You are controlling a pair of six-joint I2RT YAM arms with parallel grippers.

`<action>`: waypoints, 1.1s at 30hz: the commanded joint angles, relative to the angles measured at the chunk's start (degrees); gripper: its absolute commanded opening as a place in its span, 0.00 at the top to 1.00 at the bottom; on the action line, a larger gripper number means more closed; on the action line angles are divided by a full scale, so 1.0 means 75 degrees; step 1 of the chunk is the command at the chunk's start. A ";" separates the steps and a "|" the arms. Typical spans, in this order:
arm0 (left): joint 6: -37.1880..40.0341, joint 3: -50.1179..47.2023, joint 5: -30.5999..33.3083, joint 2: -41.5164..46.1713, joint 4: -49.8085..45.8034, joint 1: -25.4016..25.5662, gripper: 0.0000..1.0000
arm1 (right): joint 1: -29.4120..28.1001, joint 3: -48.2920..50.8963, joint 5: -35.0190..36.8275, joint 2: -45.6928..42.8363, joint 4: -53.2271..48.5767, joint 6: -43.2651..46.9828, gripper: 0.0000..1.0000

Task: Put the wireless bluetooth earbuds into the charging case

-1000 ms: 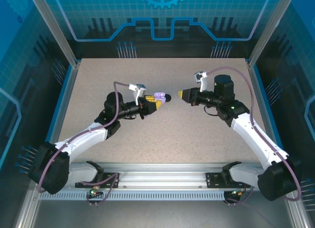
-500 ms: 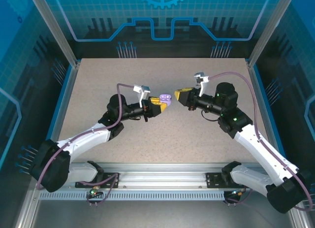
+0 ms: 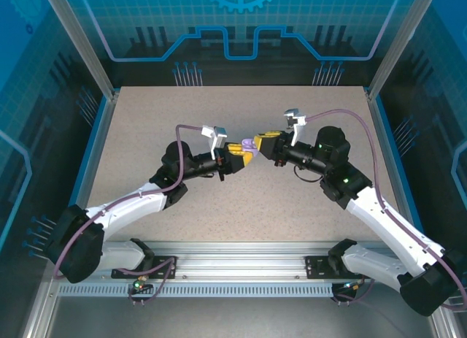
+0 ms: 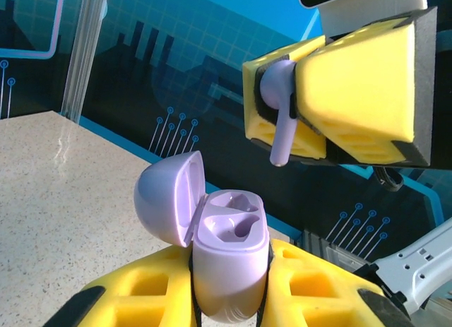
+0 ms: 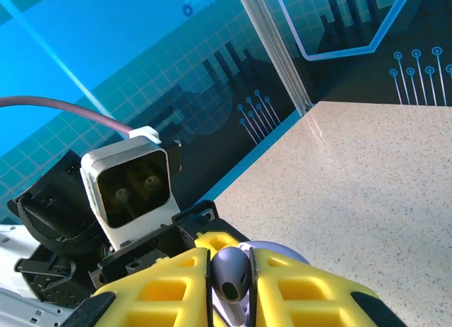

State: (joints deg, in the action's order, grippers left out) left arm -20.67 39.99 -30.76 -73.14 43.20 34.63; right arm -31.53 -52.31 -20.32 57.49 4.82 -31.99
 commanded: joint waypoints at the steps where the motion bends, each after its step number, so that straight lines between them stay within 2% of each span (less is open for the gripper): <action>1: -0.0015 0.0269 0.0204 -0.0005 0.0321 0.0083 0.97 | -0.0149 0.0014 0.0097 0.0014 0.0297 0.0045 0.80; 15: -0.0410 0.0369 0.0366 -0.0009 0.0530 0.0154 0.98 | -0.0263 -0.0021 0.0154 0.0121 0.0271 0.0174 0.80; 33: -0.0350 0.0446 0.0339 -0.0132 0.0489 0.0288 0.98 | -0.0286 0.0079 0.0489 -0.0017 0.0484 0.0175 0.81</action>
State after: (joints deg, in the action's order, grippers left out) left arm -23.05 40.80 -28.69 -73.87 44.31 36.27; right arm -32.99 -52.31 -17.98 58.39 5.69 -31.48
